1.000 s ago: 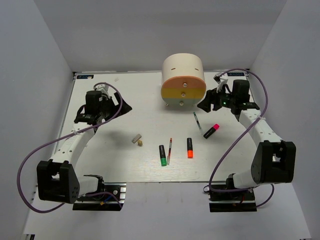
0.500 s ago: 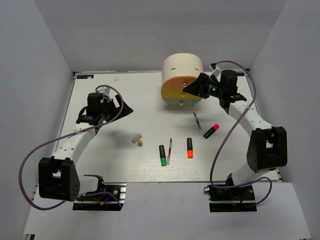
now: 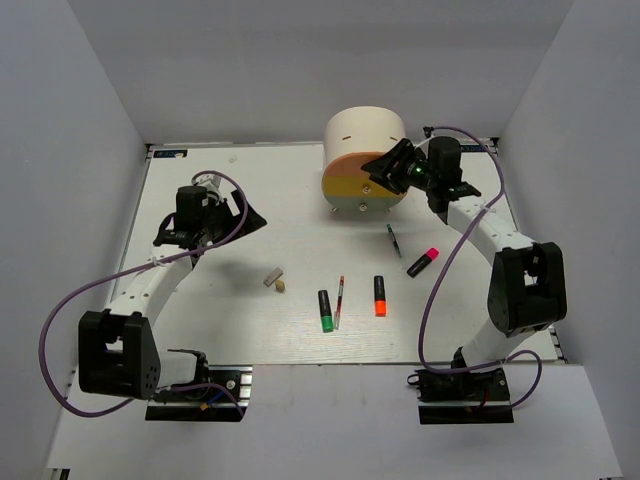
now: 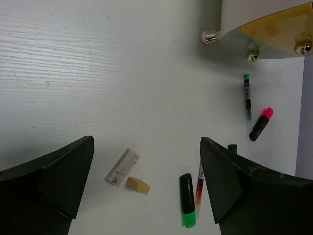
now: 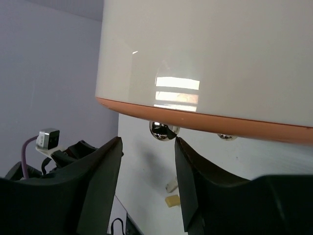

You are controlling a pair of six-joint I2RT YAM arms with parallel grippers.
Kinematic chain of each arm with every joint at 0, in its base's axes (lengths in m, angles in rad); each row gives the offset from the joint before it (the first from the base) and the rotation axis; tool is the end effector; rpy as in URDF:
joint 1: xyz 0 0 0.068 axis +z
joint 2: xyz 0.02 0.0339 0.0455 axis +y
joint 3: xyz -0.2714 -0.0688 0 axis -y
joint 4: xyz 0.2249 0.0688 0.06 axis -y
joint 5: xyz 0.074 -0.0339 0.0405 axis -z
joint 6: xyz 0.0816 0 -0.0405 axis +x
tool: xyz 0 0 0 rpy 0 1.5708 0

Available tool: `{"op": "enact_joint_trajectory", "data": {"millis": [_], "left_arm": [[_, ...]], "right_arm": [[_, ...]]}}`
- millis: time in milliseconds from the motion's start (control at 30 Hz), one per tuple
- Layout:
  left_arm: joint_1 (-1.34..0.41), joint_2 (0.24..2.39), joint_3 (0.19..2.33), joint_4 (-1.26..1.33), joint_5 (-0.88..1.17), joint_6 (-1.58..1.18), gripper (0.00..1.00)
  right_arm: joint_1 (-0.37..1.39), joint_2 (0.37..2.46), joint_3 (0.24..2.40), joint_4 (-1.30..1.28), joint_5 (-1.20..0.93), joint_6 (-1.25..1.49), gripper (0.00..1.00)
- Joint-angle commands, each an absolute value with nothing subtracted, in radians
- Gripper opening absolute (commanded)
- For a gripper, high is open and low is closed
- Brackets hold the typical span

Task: Sort the stationery into containers
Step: Open the drawer in the storage box.

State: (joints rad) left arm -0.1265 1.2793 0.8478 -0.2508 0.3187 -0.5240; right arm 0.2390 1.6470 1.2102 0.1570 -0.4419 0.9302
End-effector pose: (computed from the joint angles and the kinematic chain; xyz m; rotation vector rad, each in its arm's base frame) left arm 0.2834 -0.0618 0.2384 -0.2819 2.2917 -0.7008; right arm 0.3919 0.1314 0.3025 0.3553 1.9746 1.1927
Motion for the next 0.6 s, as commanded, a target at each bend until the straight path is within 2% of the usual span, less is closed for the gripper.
{"op": "enact_joint_trajectory", "data": {"millis": [0,233,567], "left_arm": [[-0.129,1.270,0.845,-0.218,0.334,-0.526,0.99],[-0.129,1.270,0.827,-0.209,0.334,-0.535,0.99],[-0.129,1.261,0.799,-0.181,0.344,-0.545,0.97]], "right_arm": [[0.253,1.654,1.250,0.201,-0.382,0.994,0.53],[0.261,1.661,1.241,0.181,-0.319,1.008,0.42],[0.265,1.663,1.198,0.213,-0.267,1.005,0.42]]}}
